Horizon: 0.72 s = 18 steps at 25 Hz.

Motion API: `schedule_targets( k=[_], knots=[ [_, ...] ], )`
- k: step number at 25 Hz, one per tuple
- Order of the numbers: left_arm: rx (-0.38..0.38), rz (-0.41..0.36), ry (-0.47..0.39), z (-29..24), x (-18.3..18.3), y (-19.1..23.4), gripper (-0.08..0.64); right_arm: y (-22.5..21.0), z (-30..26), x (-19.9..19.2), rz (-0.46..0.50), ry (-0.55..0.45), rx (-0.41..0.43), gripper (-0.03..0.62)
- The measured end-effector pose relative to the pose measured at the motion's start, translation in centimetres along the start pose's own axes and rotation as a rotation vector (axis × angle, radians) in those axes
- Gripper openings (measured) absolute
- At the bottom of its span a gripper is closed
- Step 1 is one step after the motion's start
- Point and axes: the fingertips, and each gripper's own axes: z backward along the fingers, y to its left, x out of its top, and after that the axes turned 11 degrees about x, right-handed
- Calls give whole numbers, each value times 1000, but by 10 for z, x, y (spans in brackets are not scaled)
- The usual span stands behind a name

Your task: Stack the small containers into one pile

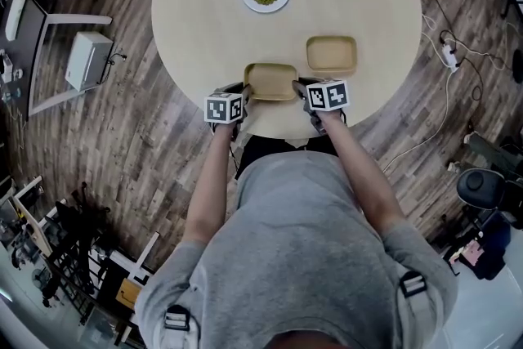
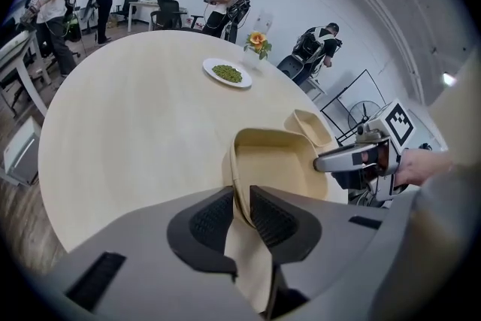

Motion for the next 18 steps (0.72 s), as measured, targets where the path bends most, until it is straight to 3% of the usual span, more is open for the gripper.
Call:
schedule_targets(
  k=[6,11,18],
  knots=[
    [-46,-14,-1,13,4,-4,80,4,8,8,-68,-70,-2,51],
    [-98,-52,12,26,3,-16,72,9,24,10,-52,-88,-31,40],
    [-93,-56,-14,33,17,-27,66,17,42,14,-39,-110,-15,40]
  ],
)
